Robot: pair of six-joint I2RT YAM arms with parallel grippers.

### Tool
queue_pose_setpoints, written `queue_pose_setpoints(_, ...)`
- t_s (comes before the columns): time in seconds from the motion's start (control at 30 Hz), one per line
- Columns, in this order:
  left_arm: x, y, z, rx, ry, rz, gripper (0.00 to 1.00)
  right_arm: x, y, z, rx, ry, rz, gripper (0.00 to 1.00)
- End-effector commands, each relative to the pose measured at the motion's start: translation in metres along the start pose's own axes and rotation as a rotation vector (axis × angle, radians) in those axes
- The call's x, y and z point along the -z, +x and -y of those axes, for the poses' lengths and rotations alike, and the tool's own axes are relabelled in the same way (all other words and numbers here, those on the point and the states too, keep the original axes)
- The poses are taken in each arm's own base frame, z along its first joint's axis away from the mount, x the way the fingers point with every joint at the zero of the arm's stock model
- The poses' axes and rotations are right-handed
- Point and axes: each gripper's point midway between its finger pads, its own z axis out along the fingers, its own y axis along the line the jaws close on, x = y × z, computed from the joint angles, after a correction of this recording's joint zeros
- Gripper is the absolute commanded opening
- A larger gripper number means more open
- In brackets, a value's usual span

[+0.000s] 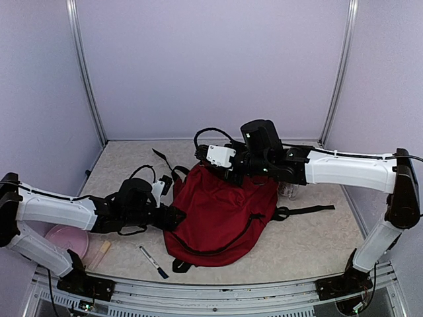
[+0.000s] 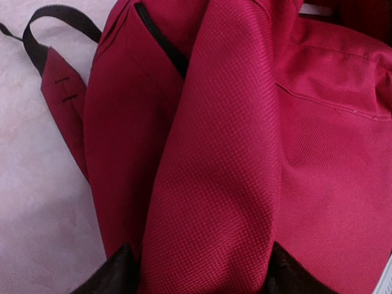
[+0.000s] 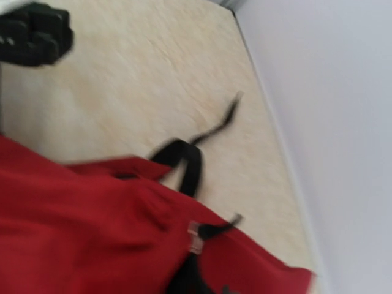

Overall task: Pack the student bag
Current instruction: Hold the lower front pocket of the student bag, then place the glue stick in the lower front pocket of the bag.

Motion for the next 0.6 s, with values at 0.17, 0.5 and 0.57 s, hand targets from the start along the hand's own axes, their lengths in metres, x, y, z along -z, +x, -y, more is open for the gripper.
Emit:
queue_pose_setpoints(0.17,0.0,-0.007,0.008,0.0,0.061,0.026,0.17,-0.021,0.061,0.004,0.298,0.129,-0.259,0.0)
queue_pose_setpoints(0.5,0.016,-0.019,0.01,-0.009,0.073,0.088,0.0,-0.036,0.113,0.015,0.388,0.21,-0.492,0.13)
queue_pose_setpoints(0.57,0.018,-0.02,0.01,-0.012,0.073,0.094,0.0,-0.036,0.113,0.016,0.355,0.203,-0.496,0.36)
